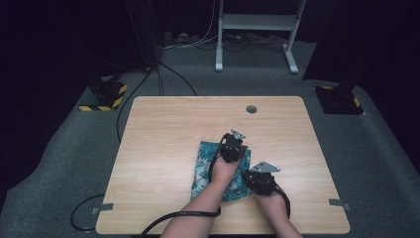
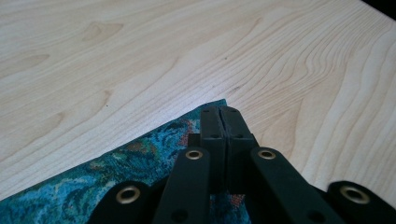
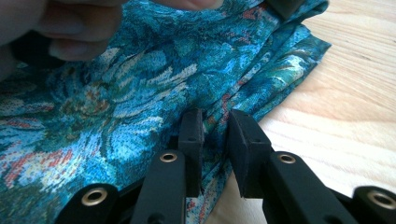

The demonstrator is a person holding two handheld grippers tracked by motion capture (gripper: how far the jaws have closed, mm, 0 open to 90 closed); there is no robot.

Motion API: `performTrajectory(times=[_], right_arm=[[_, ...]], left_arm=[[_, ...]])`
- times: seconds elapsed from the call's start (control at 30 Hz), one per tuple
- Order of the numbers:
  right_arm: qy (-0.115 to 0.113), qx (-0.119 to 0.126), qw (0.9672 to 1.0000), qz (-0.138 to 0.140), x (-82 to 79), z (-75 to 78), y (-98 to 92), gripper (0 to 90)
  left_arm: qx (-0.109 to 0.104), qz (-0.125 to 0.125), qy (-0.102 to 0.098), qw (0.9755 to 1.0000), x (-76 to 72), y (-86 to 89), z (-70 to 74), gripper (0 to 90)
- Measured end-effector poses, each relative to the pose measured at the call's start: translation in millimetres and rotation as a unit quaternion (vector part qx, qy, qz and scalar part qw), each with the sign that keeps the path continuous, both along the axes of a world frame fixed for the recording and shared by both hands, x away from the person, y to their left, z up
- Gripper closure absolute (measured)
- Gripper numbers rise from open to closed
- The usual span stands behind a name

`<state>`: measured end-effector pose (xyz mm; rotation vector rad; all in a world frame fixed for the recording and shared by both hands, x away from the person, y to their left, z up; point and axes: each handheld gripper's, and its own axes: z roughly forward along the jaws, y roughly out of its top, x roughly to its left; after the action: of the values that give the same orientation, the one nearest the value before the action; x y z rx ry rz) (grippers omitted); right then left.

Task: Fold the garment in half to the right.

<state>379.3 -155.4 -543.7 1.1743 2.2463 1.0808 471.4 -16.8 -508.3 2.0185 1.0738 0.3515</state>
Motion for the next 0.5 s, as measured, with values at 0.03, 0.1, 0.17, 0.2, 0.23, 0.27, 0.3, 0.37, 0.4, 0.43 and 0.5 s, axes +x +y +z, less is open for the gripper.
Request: performTrajectory(times=[0.03, 0.1, 0.17, 0.2, 0.23, 0.27, 0.3, 0.37, 0.4, 0.43, 0.5], right_arm=[[0.000, 0.000, 1.0000, 0.000, 0.0, 0.0, 0.0, 75.2], [-0.001, -0.001, 1.0000, 0.003, 4.7, 0.0, 4.0, 75.2], [-0.001, -0.001, 1.0000, 0.006, 7.8, 0.0, 7.4, 75.0], [-0.002, -0.001, 1.0000, 0.007, 9.4, 0.0, 9.0, 75.0], [-0.002, -0.001, 1.0000, 0.008, 11.2, 0.0, 11.1, 74.9], [-0.002, -0.002, 0.9999, 0.010, 12.8, 0.0, 12.7, 74.6], [-0.003, -0.001, 0.9999, 0.011, 14.1, -0.1, 14.4, 74.5], [-0.003, -0.002, 0.9999, 0.013, 15.6, 0.0, 16.4, 74.4], [-0.003, -0.002, 0.9999, 0.014, 17.3, 0.0, 18.3, 74.1], [-0.003, -0.002, 0.9999, 0.015, 18.4, 0.0, 19.7, 73.9], [-0.003, -0.004, 0.9999, 0.016, 19.4, 0.1, 21.0, 73.2]], left_arm=[[0.000, 0.000, 0.000, 1.0000, 0.0, 0.0, 0.0, 89.1], [-0.005, 0.006, -0.009, 0.9999, -2.0, 5.8, 4.7, 89.1], [-0.009, 0.008, -0.012, 0.9999, -2.7, 10.2, 7.5, 89.1], [-0.013, 0.009, -0.015, 0.9998, -3.3, 13.1, 9.5, 89.1], [-0.017, 0.010, -0.016, 0.9997, -3.9, 15.3, 11.2, 89.1], [-0.017, 0.010, -0.016, 0.9997, -3.9, 15.3, 11.2, 89.1], [-0.023, 0.009, -0.019, 0.9995, -5.0, 18.6, 14.4, 89.1], [-0.023, 0.008, -0.021, 0.9995, -5.3, 19.0, 15.1, 89.1], [-0.023, 0.005, -0.018, 0.9996, -5.0, 18.9, 14.8, 89.1], [-0.023, 0.005, -0.018, 0.9996, -5.0, 18.9, 14.8, 89.0], [-0.017, 0.005, -0.005, 0.9998, -1.4, 17.4, 8.2, 88.9]])
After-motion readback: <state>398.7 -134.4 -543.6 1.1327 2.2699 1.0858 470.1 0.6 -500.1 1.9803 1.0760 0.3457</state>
